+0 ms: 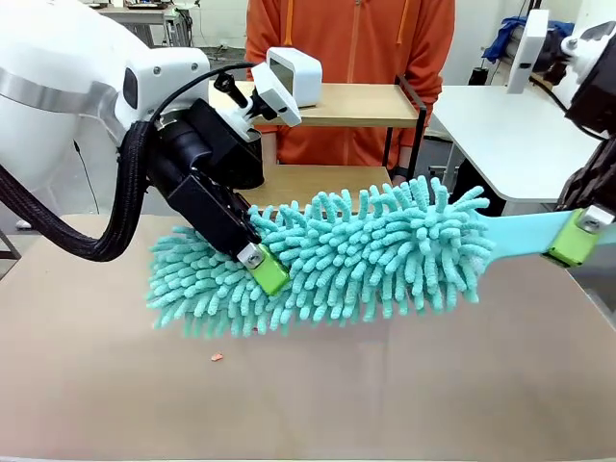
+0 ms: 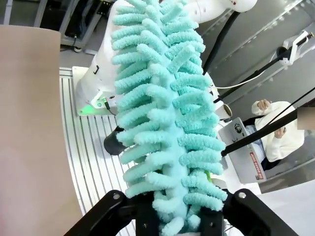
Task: Clean the shelf.
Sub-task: Hand the Duster back to the human.
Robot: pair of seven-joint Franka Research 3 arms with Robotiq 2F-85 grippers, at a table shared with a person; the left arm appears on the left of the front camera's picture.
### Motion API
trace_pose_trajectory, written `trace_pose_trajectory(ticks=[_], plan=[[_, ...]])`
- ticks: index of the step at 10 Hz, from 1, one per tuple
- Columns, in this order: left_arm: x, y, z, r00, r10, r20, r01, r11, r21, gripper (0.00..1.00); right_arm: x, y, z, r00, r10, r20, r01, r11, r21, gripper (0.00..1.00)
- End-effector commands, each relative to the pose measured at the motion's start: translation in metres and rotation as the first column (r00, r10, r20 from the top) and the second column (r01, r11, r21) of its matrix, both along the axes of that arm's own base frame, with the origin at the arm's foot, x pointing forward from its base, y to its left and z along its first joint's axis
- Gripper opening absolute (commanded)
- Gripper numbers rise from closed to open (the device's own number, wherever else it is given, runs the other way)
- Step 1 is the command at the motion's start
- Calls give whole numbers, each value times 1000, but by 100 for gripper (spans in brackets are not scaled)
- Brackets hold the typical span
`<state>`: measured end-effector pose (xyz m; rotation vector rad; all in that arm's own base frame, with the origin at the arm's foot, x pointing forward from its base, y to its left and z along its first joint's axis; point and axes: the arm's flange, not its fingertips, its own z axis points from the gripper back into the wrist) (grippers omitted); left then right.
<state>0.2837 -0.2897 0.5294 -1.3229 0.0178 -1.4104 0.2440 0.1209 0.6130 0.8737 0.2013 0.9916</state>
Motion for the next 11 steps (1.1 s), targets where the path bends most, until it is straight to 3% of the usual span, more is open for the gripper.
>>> trace_pose_trajectory(ticks=[1,5,8,9,11], plan=[[-2,1,-4,1000,-7,19,7,1000,-25,0,1,-1,-1,1000,-7,-8,7,999,38,12],[0,3,-4,1000,-2,24,2,1000,-25,0,1,1,-3,1000,8,-11,-8,999,31,12],[0,4,-6,1000,-8,26,9,1000,-7,0,1,-7,-5,1000,-15,-27,16,999,51,95],[2,5,-7,1000,-8,23,8,1000,-1,0,2,-11,-5,999,-37,-35,40,996,74,100],[3,7,-14,1000,6,27,-7,1000,17,0,11,-24,-2,955,-264,-132,289,930,229,100]])
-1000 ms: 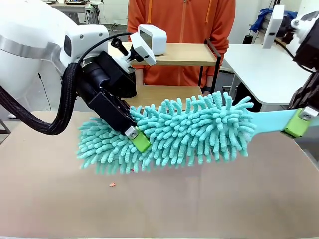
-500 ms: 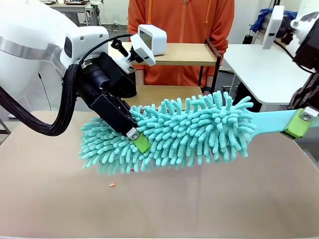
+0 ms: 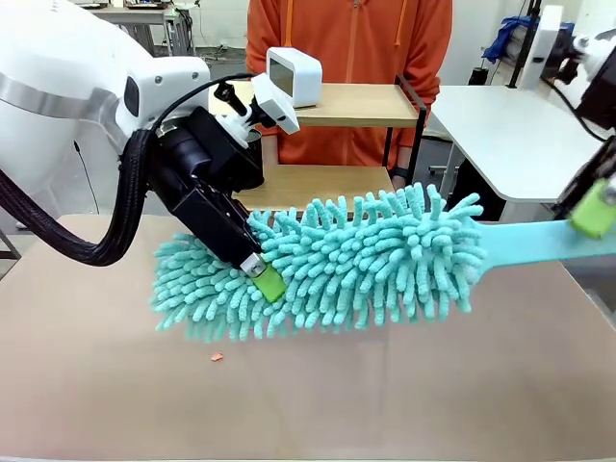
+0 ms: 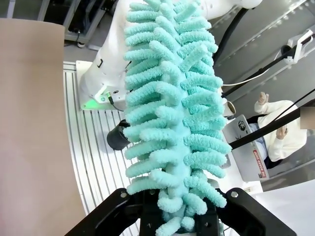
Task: Clean the shelf.
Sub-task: Hand the Duster back to the human.
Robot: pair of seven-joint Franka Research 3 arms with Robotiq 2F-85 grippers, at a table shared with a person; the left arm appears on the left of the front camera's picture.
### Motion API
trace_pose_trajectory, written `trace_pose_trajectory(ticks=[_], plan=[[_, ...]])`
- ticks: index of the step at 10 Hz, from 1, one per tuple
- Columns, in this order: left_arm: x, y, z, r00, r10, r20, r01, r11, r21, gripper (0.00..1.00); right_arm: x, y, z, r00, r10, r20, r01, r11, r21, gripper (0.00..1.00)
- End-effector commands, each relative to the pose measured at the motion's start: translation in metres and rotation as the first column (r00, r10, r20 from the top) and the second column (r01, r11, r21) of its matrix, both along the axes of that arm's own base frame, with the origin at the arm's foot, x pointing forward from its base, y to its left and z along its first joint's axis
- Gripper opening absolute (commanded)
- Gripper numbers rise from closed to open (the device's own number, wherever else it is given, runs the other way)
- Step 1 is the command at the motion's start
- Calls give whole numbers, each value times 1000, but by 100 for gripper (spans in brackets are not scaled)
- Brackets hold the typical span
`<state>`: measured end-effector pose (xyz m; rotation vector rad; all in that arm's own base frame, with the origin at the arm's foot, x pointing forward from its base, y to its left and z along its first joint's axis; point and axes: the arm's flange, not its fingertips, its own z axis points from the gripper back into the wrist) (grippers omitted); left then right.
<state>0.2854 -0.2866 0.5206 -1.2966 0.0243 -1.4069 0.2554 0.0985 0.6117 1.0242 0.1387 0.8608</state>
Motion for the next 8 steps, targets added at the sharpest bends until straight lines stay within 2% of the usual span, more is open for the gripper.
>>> trace_pose_trajectory(ticks=[1,2,3,5,6,7,8], plan=[[3,6,-8,1000,1,12,-1,1000,-5,0,7,-14,-2,951,-285,-123,305,931,201,100],[4,9,-8,1000,5,5,-5,1000,-7,0,17,-26,-10,868,-447,-215,490,841,228,100],[6,14,-9,1000,20,3,-20,1000,-15,0,30,-40,-35,745,-590,-310,660,718,220,100],[10,27,-8,998,56,-6,-56,998,-41,0,44,-68,-115,519,-743,-423,841,531,101,100],[12,35,-6,997,76,-7,-76,995,-58,0,43,-79,-161,431,-775,-462,878,479,14,100],[16,45,-2,994,107,0,-107,991,-83,0,35,-88,-200,364,-797,-482,892,447,-65,100],[17,57,2,990,140,6,-138,985,-106,0,27,-91,-226,316,-842,-437,901,411,-142,100]])
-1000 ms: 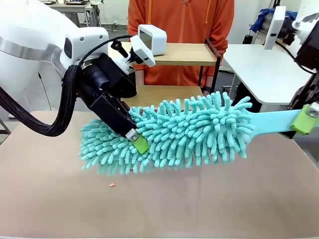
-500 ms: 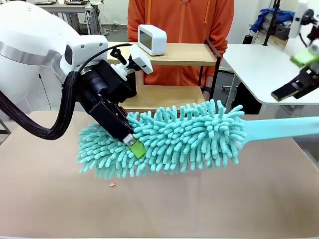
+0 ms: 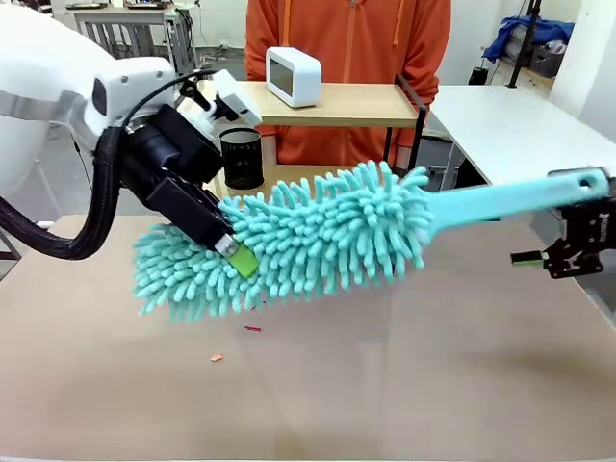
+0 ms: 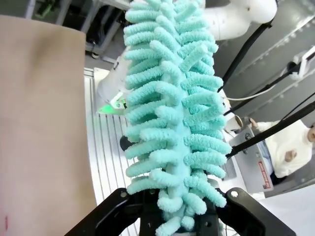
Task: Clean the shelf.
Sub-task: Hand the Duster back to the human.
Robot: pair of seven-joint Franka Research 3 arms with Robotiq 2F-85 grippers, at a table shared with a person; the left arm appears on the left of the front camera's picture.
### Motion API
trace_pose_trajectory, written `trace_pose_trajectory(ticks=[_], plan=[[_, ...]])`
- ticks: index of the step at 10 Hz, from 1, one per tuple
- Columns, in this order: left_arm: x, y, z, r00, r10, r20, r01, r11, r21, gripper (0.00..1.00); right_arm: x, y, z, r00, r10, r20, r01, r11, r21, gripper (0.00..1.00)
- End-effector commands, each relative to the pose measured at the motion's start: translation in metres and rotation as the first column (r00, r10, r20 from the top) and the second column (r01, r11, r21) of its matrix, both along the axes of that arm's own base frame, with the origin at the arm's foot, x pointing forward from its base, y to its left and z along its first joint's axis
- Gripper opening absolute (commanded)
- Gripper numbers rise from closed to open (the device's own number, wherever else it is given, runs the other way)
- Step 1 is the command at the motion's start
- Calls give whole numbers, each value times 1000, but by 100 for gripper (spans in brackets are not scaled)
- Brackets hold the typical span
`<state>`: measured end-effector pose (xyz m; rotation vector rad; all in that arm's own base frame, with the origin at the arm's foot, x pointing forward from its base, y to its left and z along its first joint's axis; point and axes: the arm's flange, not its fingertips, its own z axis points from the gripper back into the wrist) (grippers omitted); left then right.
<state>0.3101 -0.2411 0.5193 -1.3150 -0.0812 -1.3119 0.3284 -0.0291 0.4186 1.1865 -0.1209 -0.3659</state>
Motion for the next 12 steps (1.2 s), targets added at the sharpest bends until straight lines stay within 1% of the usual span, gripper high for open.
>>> trace_pose_trajectory(ticks=[1,2,3,4,5,6,7,8,9,10,11,12], plan=[[-6,23,8,998,58,29,-55,995,-88,0,-51,40,-46,998,11,-56,-10,1000,21,100],[-4,34,8,995,90,36,-85,990,-114,0,0,0,0,1000,0,0,0,1000,0,100],[-7,49,16,990,137,30,-132,983,-127,0,0,0,0,1000,0,0,0,1000,0,100],[-7,68,21,981,192,39,-183,969,-168,0,0,0,0,1000,0,0,0,1000,0,100],[-12,93,35,962,269,42,-254,942,-219,0,0,0,0,1000,0,0,0,1000,0,100],[-17,129,49,911,407,69,-372,882,-290,0,0,0,0,1000,0,0,0,1000,0,100],[-25,174,61,827,561,38,-512,780,-360,0,0,0,0,1000,0,0,0,1000,0,100],[-29,224,62,700,713,-53,-670,628,-396,0,0,0,0,1000,0,0,0,1000,0,100],[-29,257,51,577,794,-189,-797,497,-343,0,0,0,0,1000,0,0,0,1000,0,100],[-19,284,34,464,842,-275,-878,397,-266,0,0,0,0,1000,0,0,0,1000,0,100],[-8,302,16,371,852,-369,-927,317,-201,0,0,0,0,1000,0,0,0,1000,0,100],[10,319,-6,267,858,-438,-964,245,-107,0,0,0,0,1000,0,0,0,1000,0,100]])
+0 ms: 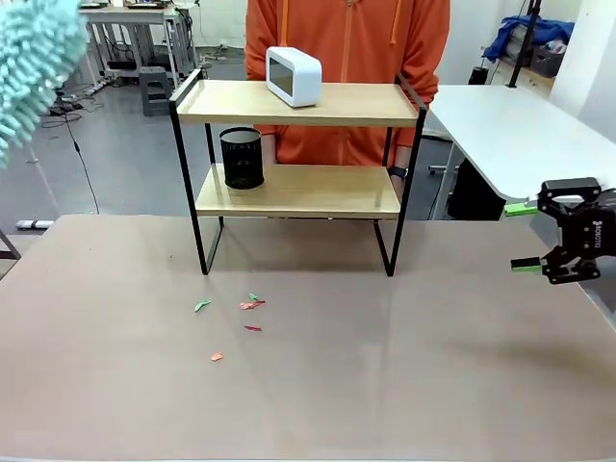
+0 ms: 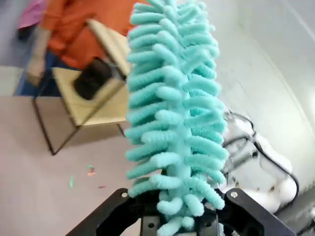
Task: Clean the shelf.
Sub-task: Hand the Duster back to the human.
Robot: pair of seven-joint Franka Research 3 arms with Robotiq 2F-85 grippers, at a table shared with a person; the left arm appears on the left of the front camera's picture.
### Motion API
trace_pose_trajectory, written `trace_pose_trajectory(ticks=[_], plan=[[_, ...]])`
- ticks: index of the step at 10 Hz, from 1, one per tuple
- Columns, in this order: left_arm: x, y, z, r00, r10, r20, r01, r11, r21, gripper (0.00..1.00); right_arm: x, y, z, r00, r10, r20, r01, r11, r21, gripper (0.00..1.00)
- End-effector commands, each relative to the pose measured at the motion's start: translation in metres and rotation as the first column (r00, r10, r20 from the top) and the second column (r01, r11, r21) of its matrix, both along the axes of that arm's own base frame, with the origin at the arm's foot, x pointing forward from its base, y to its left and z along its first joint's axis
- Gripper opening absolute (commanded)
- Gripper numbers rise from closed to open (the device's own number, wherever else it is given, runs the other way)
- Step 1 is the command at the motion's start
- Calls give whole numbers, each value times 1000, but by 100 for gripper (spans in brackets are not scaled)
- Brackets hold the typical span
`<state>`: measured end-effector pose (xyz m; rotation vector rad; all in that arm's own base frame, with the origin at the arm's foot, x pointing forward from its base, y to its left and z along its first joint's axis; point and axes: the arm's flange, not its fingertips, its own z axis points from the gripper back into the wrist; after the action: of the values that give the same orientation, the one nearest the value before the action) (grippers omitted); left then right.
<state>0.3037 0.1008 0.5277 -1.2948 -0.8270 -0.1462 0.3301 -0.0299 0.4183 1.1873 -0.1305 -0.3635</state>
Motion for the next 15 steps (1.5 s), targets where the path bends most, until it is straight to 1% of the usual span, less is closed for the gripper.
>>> trace_pose_trajectory(ticks=[1,2,3,4,5,6,7,15], plan=[[35,-13,-32,984,42,-171,-67,987,-146,0,-2,1,0,1000,3,-9,-3,1000,1,100],[54,-5,-50,952,42,-303,-81,990,-116,0,-2,1,0,1000,3,-9,-3,1000,1,100],[69,-3,-72,892,-1,-452,-40,996,-81,0,-2,1,0,1000,3,-9,-3,1000,1,100],[77,-4,-83,866,4,-500,-43,997,-66,0,-2,1,0,1000,3,-9,-3,1000,1,100],[84,-6,-95,822,21,-569,-42,999,-23,0,-2,1,0,1000,3,-9,-3,1000,1,100],[88,-10,-97,775,58,-629,-56,998,22,0,-2,1,0,1000,3,-9,-3,1000,1,100],[77,-12,-109,861,16,-508,-55,997,-62,0,-2,1,0,1000,3,-9,-3,1000,1,100],[77,-12,-109,861,16,-508,-55,997,-62,0,-2,1,0,1000,3,-9,-3,1000,1,100]])
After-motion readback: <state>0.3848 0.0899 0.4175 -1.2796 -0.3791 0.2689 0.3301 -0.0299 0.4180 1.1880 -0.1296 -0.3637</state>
